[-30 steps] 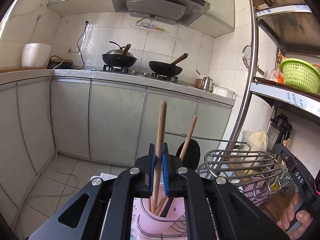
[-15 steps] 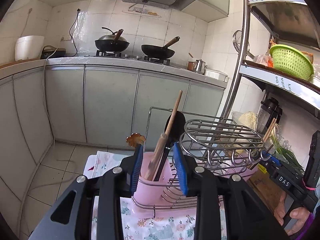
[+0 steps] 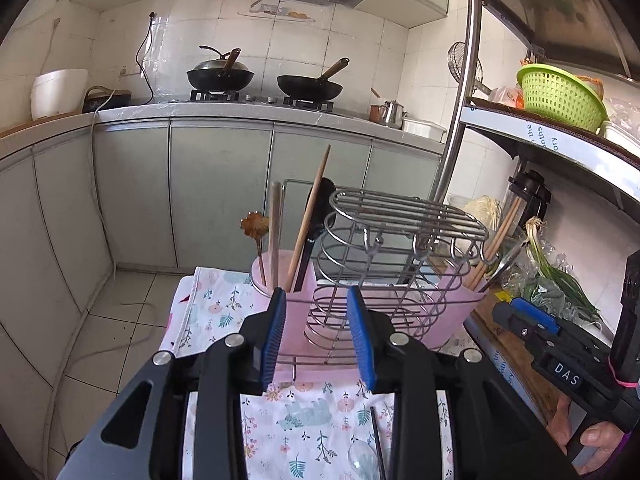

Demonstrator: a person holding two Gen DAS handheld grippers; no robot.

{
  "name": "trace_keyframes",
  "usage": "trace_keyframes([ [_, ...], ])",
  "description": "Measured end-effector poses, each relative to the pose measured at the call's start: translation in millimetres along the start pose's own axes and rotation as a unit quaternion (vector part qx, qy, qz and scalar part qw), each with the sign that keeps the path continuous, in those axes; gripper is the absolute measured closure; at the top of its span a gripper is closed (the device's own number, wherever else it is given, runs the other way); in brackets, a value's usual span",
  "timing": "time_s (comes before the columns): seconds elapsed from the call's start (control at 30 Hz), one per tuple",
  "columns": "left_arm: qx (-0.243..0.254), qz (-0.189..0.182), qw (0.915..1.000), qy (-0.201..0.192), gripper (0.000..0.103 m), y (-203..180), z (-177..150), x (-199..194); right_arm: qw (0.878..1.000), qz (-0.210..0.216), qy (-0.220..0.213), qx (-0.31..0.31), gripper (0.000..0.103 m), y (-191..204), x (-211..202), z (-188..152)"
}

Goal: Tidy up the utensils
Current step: 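Open both tools to release the chopsticks and withdraw from the holder, then grasp the clear plastic spoon with the left tool while the right tool grasps a dark chopstick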

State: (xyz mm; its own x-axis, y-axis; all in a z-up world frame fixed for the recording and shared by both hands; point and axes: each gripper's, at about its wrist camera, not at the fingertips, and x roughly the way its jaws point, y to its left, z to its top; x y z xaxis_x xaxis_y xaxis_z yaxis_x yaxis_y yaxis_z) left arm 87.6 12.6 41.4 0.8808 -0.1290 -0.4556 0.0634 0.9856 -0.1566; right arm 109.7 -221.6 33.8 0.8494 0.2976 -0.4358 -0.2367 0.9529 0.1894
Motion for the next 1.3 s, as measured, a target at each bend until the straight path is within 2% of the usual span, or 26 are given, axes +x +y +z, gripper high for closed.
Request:
trace_keyframes([
  [0.33,0.010,0.016,0.9991,0.038,0.072,-19,-28,-4,0.999,0.012,0.032,0.017,0.061,12,-20,-30],
  [0.7,0.016,0.021,0.9962,0.083,0.072,-23,-58,9,0.997,0.011,0.080,0.011,0.061,24,-11,-58],
  [0.9,0.001,-0.004,0.9923,0.124,0.072,-17,-68,25,0.994,-0.007,0.108,0.009,0.061,25,-2,-72],
  [1.0,-0.011,-0.032,0.9872,0.156,0.072,-15,-74,38,0.992,-0.017,0.122,0.020,0.061,19,3,-76],
  [1.1,-0.029,-0.051,0.9791,0.195,0.078,-14,-83,56,0.989,-0.022,0.140,0.036,0.061,10,9,-81],
  [1.13,-0.034,-0.056,0.9757,0.209,0.083,-14,-87,62,0.988,-0.023,0.146,0.042,0.061,8,12,-83],
  [1.3,-0.048,-0.074,0.9487,0.304,0.088,-16,-115,90,0.981,-0.018,0.177,0.075,0.061,-8,21,-92],
])
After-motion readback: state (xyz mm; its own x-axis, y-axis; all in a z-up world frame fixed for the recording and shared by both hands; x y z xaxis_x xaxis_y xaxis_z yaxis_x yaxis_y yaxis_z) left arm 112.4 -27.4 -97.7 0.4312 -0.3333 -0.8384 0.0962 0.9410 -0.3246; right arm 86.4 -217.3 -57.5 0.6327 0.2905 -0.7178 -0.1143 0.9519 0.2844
